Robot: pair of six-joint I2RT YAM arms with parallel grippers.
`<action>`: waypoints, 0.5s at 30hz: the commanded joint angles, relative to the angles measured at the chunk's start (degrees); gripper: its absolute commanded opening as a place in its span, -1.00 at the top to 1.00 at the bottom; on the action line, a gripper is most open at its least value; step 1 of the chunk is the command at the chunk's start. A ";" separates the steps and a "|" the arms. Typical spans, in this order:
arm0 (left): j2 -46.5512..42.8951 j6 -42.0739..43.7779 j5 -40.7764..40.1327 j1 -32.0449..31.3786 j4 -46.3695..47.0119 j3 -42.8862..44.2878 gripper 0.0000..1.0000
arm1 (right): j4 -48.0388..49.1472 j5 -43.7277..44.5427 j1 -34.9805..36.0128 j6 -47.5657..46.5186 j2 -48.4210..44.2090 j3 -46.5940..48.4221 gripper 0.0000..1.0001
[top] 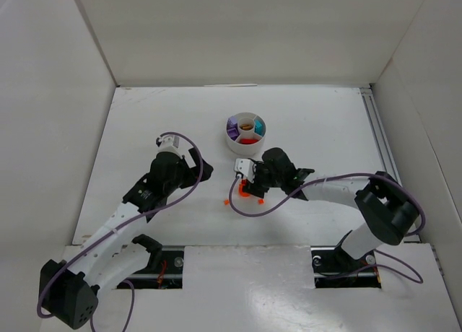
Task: Sort the legos into containers by color
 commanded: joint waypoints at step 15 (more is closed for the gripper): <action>-1.69 -0.56 0.99 -0.25 1.13 -0.21 -1.00 | 3.50 3.46 0.86 5.34 -3.01 -0.90 0.93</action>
